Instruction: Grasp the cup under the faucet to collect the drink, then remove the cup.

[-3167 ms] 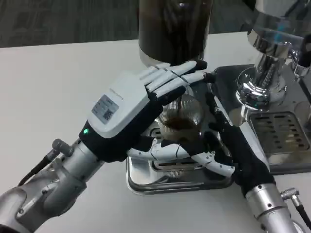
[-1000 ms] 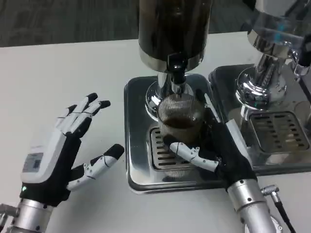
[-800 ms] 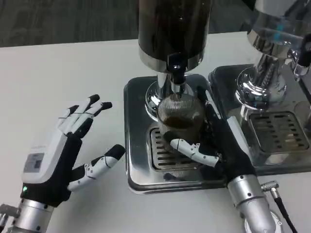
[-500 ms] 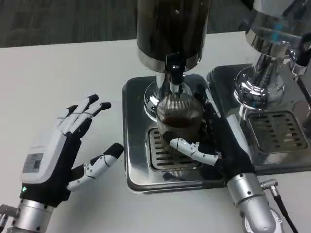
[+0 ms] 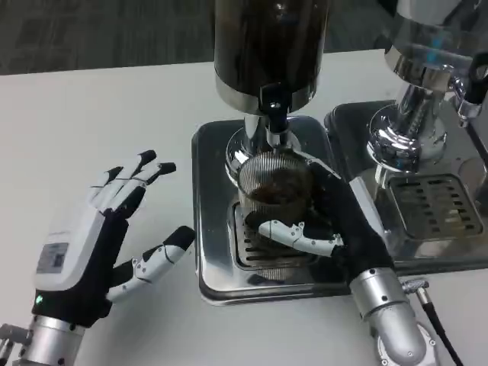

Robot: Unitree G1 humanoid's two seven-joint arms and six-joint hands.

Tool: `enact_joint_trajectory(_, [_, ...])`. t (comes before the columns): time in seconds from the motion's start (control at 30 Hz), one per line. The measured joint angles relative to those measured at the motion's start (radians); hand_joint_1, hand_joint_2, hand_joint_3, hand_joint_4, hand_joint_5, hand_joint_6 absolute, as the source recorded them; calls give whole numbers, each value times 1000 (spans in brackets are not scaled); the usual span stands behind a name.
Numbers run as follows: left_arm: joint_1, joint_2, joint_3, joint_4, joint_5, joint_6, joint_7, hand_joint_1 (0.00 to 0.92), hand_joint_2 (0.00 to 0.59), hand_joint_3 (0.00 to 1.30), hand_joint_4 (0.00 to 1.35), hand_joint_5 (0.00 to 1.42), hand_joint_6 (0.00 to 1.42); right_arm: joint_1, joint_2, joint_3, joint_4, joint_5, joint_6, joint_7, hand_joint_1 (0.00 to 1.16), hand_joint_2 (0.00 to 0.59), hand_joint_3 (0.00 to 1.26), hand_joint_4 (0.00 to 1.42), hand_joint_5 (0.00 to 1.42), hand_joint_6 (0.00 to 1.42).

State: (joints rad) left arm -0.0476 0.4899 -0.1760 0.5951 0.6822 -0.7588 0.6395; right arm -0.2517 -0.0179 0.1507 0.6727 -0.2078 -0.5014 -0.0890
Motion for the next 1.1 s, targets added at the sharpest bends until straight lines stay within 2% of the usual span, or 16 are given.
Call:
enact_joint_trajectory(0.2, [5, 0, 0, -6, -2, 5, 0, 0, 206, 259, 101, 221, 118, -6, 26, -21, 19, 2, 0, -39, 1013, 184, 463, 528, 554, 659])
enact_joint_trajectory(0.47, [6, 0, 0, -6, -3, 6, 0, 0, 206, 259, 102, 226, 118, -12, 46, -38, 35, 12, -5, -60, 1052, 162, 514, 529, 603, 745])
enact_joint_trajectory(0.67, [5, 0, 0, -6, -3, 6, 0, 0, 207, 259, 102, 227, 119, -9, 48, -48, 32, 6, -8, -92, 1071, 148, 523, 551, 649, 814])
enact_joint_trajectory(1.1, [4, 1, -3, -7, -3, 5, -6, 0, 207, 261, 102, 242, 121, 57, 43, -56, -82, -42, -10, -157, 1069, 134, 537, 578, 695, 899])
